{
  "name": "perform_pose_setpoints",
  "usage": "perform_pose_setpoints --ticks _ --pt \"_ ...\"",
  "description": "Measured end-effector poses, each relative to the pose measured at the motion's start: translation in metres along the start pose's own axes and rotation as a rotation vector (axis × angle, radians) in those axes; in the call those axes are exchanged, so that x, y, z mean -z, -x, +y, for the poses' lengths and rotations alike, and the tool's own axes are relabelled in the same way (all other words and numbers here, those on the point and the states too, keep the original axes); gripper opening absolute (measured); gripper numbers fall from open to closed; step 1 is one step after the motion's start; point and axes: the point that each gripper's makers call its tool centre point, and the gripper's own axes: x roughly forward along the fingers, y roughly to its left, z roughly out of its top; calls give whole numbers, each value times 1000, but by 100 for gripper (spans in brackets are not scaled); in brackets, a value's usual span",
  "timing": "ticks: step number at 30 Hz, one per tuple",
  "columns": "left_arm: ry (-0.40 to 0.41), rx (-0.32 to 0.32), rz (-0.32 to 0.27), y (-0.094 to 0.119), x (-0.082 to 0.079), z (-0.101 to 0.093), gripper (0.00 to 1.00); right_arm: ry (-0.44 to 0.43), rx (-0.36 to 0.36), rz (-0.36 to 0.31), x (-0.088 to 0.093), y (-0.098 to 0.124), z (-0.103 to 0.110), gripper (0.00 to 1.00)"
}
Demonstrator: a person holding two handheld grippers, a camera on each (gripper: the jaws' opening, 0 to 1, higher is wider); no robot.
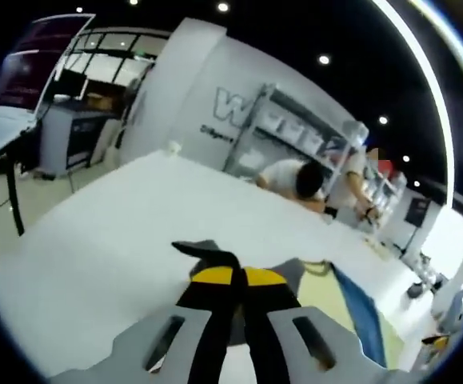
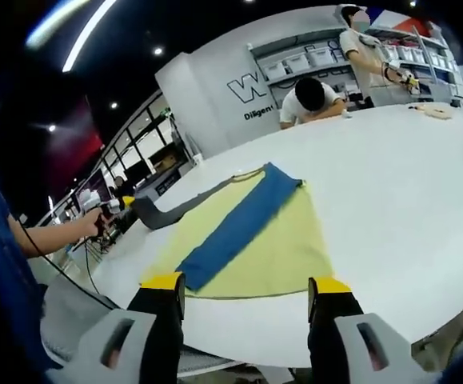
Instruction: Fold the garment on the visible template until the final outline fits inside the template.
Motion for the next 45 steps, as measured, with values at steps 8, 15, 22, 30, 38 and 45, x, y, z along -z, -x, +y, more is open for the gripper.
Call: perform_pose_setpoints --ticks 8,15,22,30,38,45 --pt "-109 105 35 -7 -14 -68 3 -31 11 -30 -1 5 -3 61" --pt "-179 179 68 -27 -19 -109 3 5 0 -34 -13 7 -11 63" --pt "-258 243 89 -35 -24 -150 3 39 -14 -33 -23 5 -21 66" --pt "-307 319 84 -38 -33 -201 3 67 -21 -6 -26 -2 -27 71" --pt "-349 364 80 -36 -39 -230 3 82 -8 -13 -37 -4 -35 75" --pt "-400 410 75 -35 -45 -260 3 75 12 -20 -45 -4 -45 77"
